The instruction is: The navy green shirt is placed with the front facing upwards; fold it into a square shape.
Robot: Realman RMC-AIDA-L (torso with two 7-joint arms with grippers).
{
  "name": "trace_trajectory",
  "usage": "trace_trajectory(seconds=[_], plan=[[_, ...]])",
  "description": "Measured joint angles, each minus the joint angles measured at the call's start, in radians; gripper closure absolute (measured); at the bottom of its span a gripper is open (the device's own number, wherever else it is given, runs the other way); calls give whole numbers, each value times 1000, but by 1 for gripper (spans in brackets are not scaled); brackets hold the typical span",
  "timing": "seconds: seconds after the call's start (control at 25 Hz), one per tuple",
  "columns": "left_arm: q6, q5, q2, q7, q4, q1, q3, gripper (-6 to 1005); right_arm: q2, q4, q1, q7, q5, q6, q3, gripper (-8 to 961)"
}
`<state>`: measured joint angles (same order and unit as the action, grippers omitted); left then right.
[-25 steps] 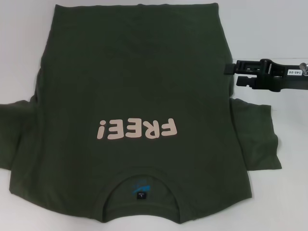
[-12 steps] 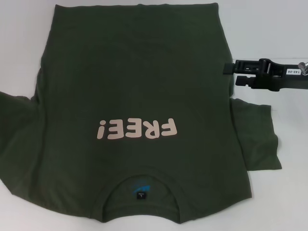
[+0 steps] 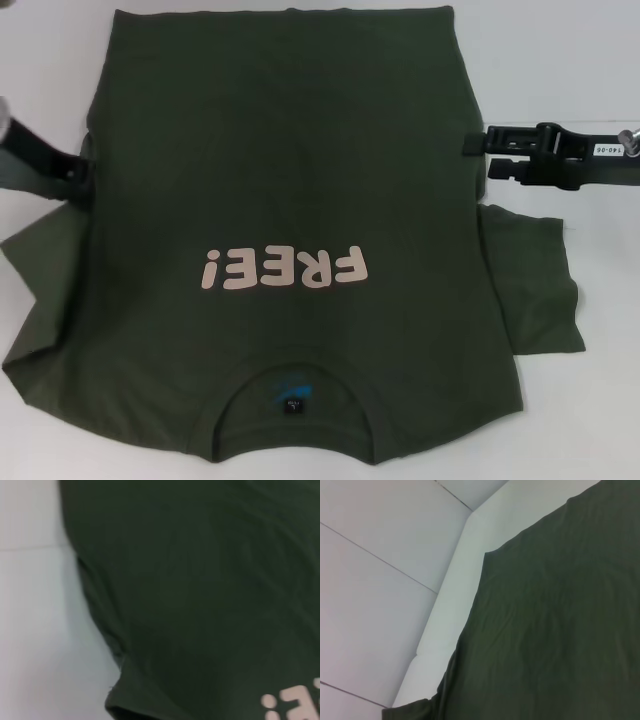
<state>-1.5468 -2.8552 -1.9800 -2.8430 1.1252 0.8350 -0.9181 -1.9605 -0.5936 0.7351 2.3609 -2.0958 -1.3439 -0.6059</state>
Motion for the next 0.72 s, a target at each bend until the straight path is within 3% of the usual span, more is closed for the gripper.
trace_trajectory(seconds=[0.28,0.72], plan=[[63,-1,6,-66,-174,108,-11,992,0,0,-3,0,-2,0,0,158],[177,26,0,-51,-283,146,1,977,-1,0,2,0,-5,4,0,158]])
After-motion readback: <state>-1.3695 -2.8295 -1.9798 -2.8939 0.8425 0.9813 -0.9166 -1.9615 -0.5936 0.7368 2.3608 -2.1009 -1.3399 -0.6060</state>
